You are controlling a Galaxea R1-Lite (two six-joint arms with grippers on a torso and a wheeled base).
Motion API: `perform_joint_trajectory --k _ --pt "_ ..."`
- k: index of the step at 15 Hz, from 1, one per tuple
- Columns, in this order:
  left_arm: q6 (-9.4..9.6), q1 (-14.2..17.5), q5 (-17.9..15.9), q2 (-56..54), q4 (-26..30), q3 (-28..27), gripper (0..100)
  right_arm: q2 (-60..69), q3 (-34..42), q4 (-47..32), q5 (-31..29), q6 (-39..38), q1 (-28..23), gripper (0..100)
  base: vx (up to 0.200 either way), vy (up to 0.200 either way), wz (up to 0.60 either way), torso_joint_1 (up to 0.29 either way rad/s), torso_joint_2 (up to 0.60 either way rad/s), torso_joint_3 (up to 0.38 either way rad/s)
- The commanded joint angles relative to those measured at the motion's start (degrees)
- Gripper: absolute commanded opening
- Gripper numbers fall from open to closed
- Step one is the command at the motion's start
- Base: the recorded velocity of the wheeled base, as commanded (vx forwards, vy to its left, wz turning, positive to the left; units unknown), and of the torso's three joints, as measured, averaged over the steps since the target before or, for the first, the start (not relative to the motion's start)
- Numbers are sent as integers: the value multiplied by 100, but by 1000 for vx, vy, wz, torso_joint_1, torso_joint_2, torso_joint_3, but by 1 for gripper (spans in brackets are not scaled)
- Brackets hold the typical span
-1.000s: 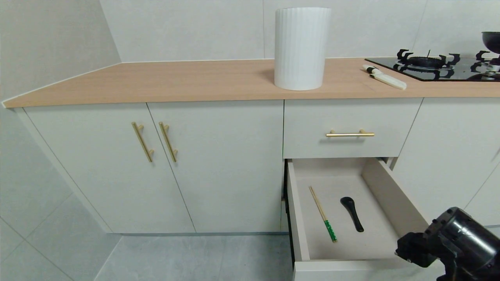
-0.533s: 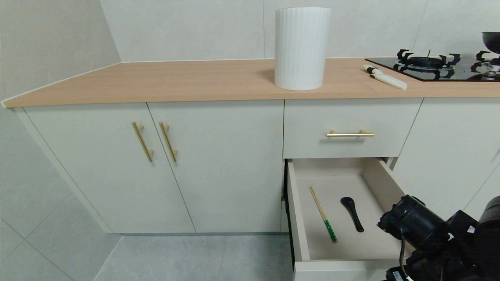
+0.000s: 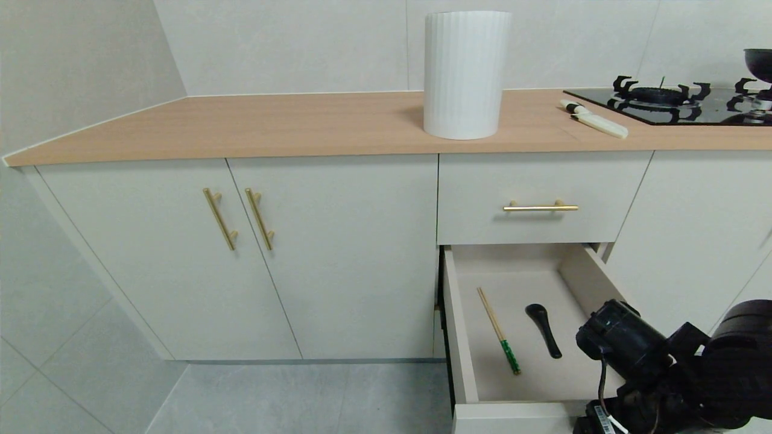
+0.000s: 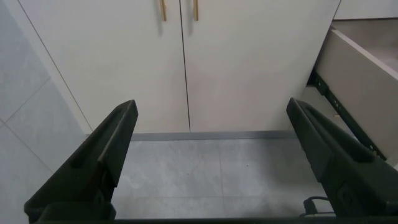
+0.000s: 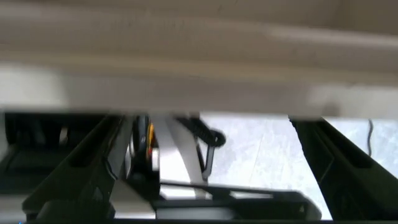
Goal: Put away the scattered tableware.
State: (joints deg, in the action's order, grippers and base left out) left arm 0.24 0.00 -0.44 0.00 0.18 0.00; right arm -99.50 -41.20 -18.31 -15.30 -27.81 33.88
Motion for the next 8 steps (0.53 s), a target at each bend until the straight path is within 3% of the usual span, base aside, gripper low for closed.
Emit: perform_joint_trajectory --k 1,8 --pt "2 0 0 0 -1 0 100 -96 -2 12 -61 -5 -13 100 0 0 0 0 0 0" --pt "2 0 0 0 -1 0 100 -87 25 829 -105 -164 -197 100 0 0 0 0 0 0"
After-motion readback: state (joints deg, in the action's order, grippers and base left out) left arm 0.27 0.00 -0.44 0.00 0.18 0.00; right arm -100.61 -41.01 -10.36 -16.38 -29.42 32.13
